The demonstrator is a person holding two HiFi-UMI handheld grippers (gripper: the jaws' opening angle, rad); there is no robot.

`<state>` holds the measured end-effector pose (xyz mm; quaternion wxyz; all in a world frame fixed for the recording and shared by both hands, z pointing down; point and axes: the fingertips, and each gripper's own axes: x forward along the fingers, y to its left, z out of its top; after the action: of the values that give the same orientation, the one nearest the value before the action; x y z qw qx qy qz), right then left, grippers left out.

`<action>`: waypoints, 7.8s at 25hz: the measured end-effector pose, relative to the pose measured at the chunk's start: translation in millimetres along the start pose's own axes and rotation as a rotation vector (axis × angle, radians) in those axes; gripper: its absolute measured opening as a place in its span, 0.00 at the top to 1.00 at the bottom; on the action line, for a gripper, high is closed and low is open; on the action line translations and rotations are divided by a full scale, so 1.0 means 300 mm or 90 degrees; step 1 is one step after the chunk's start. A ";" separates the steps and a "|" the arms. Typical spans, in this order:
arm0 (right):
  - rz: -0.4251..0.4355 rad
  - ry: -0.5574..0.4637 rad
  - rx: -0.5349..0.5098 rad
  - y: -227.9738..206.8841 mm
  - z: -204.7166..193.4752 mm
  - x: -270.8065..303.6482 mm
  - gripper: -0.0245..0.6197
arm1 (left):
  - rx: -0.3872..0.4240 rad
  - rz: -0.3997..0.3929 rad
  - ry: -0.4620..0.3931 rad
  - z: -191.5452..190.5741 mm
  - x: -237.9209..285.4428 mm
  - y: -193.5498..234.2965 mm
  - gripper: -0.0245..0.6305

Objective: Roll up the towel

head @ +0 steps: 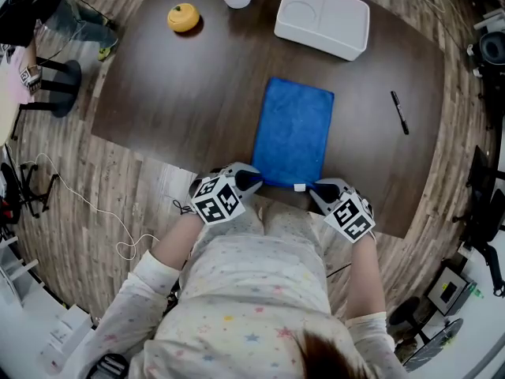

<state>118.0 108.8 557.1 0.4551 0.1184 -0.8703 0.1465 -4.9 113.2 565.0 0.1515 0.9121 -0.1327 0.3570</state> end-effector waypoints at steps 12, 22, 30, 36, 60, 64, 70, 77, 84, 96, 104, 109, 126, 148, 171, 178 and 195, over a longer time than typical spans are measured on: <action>-0.096 -0.031 0.082 -0.221 0.065 0.028 0.82 | -0.093 0.091 -0.018 0.046 0.027 0.254 0.90; -0.106 -0.118 0.095 -0.203 0.124 -0.065 0.82 | -0.042 0.084 -0.124 0.115 -0.098 0.196 0.90; -0.057 -0.050 0.024 -0.107 0.064 0.044 0.75 | 0.031 0.055 -0.013 -0.008 0.025 0.119 0.83; -0.083 0.008 -0.056 -0.131 0.030 0.088 0.76 | 0.095 0.064 0.026 -0.023 0.053 0.146 0.80; 0.011 -0.048 0.081 -0.131 0.064 -0.015 0.81 | -0.039 -0.018 -0.009 0.039 -0.009 0.131 0.90; -0.046 -0.048 0.096 -0.208 0.069 -0.006 0.81 | -0.080 0.005 -0.027 0.072 0.005 0.205 0.90; -0.115 -0.030 0.090 -0.265 0.076 0.033 0.81 | -0.113 0.068 -0.055 0.080 0.005 0.279 0.86; -0.129 -0.050 0.109 -0.269 0.085 -0.022 0.79 | -0.017 0.033 -0.138 0.165 -0.077 0.199 0.85; -0.136 -0.102 0.119 -0.240 0.136 -0.084 0.78 | 0.073 0.002 -0.017 0.086 0.044 0.127 0.85; -0.125 -0.004 -0.045 -0.159 0.053 0.049 0.68 | 0.091 0.031 0.009 0.061 0.071 0.140 0.70; -0.153 0.000 -0.083 -0.179 0.048 0.027 0.84 | 0.148 0.070 0.021 0.078 0.082 0.162 0.84; -0.090 0.012 -0.082 -0.091 0.000 0.009 0.85 | 0.146 0.008 0.024 0.055 0.069 0.056 0.85; -0.007 -0.024 0.013 -0.066 0.022 -0.046 0.77 | 0.053 -0.035 0.011 0.068 0.028 0.023 0.82; -0.179 -0.107 0.086 -0.308 0.109 -0.048 0.77 | -0.023 0.110 -0.036 0.114 0.058 0.243 0.81; -0.146 -0.019 -0.083 -0.193 0.076 0.038 0.71 | 0.104 0.084 0.006 0.070 0.073 0.159 0.70; -0.108 -0.016 -0.055 -0.135 0.064 0.008 0.84 | 0.138 0.054 0.023 0.073 0.048 0.113 0.82; -0.032 -0.022 0.035 -0.095 0.056 -0.037 0.76 | 0.058 -0.051 0.008 0.085 0.009 0.056 0.78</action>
<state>121.1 76.9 543.0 0.4399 0.1554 -0.8705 0.1569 6.7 88.0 552.0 0.1250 0.9205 -0.0788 0.3617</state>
